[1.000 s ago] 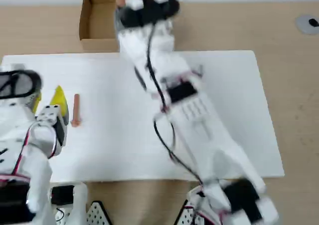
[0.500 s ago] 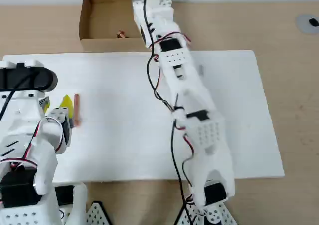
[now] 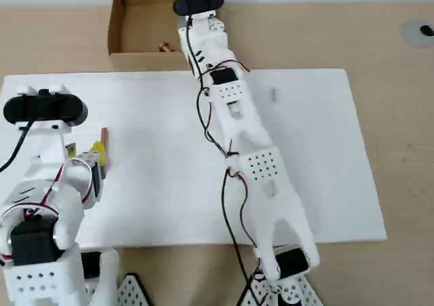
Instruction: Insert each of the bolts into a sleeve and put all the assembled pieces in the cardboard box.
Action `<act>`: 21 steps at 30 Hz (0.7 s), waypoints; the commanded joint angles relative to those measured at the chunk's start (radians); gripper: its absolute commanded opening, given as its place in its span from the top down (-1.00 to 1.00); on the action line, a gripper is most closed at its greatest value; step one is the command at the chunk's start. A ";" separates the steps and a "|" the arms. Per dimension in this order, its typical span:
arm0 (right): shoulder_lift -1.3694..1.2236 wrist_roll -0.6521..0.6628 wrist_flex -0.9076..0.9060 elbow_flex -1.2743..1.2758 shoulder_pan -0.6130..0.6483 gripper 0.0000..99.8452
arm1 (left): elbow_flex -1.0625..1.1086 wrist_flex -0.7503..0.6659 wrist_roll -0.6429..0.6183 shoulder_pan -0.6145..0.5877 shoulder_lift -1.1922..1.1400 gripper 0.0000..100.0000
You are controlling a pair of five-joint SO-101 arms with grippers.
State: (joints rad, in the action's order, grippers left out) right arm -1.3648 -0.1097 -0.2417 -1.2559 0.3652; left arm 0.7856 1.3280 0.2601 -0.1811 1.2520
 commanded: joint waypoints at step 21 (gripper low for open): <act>-0.087 0.183 -0.394 -0.331 -0.015 0.77 | 0.133 0.014 0.008 -0.009 0.249 0.71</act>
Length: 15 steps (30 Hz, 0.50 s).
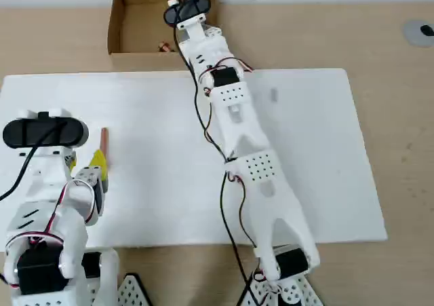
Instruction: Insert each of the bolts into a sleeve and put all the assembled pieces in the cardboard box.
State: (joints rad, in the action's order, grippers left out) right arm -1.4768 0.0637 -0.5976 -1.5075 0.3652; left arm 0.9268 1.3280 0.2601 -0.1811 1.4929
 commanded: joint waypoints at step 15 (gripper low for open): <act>0.061 0.003 -0.227 -0.162 -0.008 0.49 | -0.012 0.069 -0.017 -0.014 0.002 0.71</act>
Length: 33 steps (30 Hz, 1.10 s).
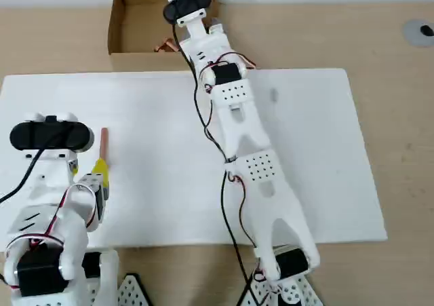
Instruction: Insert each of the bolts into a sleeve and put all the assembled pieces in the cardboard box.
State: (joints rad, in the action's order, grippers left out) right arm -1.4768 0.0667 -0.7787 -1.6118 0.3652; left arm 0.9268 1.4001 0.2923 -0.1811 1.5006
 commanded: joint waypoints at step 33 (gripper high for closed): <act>0.997 -0.089 -1.010 -0.053 -0.093 0.49 | -0.532 -0.135 -0.359 -0.054 -1.133 0.62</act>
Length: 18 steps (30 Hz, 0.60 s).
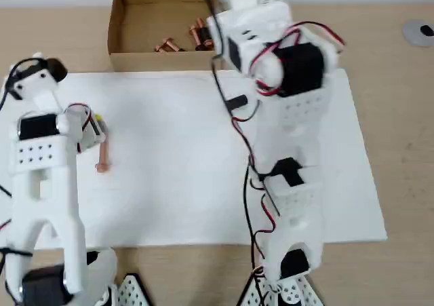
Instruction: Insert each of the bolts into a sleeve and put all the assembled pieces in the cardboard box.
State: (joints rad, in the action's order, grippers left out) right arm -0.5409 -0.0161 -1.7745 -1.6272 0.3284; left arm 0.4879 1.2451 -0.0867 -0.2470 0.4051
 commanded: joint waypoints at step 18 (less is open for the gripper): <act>0.067 -0.009 -0.015 0.130 -0.142 0.49 | -0.563 0.175 -0.413 0.166 -0.479 0.62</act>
State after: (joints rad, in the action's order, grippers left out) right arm -0.5317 -0.0161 -1.7745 -1.4983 0.2041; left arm -0.0061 1.3556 -0.4181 -0.0829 -0.0583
